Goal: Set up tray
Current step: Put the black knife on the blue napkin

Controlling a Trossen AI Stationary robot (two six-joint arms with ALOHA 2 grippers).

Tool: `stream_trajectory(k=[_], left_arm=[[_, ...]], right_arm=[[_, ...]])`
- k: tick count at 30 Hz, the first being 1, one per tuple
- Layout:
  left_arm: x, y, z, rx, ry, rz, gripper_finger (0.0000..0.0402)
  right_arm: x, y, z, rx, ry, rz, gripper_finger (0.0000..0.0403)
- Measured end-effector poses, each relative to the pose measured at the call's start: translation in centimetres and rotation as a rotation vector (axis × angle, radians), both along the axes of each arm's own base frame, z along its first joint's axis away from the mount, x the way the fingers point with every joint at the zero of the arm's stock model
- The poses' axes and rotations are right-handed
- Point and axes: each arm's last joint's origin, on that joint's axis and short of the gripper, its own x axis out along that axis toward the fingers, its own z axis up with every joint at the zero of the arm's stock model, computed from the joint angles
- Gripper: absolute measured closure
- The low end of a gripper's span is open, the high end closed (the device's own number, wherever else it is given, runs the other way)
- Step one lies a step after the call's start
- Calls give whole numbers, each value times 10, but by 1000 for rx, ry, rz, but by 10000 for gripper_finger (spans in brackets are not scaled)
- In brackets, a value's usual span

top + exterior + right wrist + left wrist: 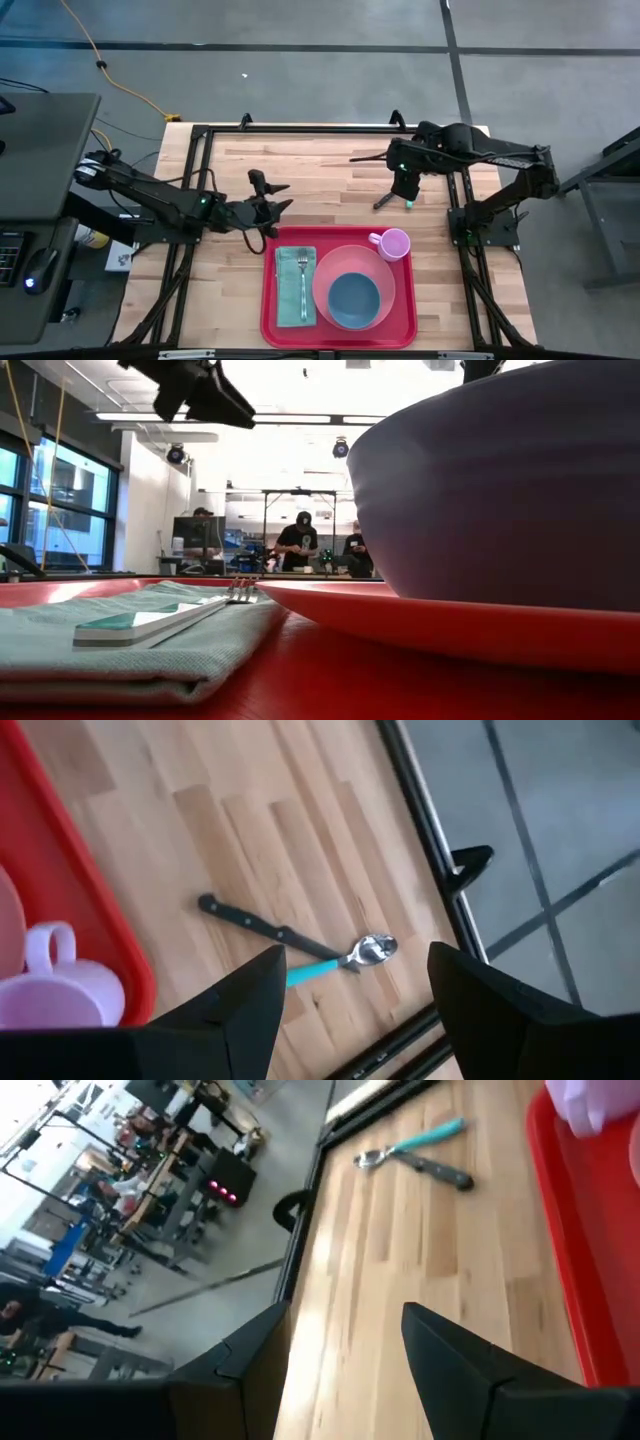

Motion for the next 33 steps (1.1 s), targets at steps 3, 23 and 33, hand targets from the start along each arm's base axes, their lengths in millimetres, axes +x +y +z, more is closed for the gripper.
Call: stream_trajectory(k=[3, 23, 33], left_arm=[[-4, 1, -9, 11, 77, 6, 177], [-5, 2, -12, -11, 106, 4, 177], [-5, 2, -12, -12, 106, 3, 177]], right_arm=[[2, -7, -2, 20, 22, 22, 178], [6, -71, -152, 171, 241, 216, 178], [2, -65, -210, 84, 297, 573, 178]])
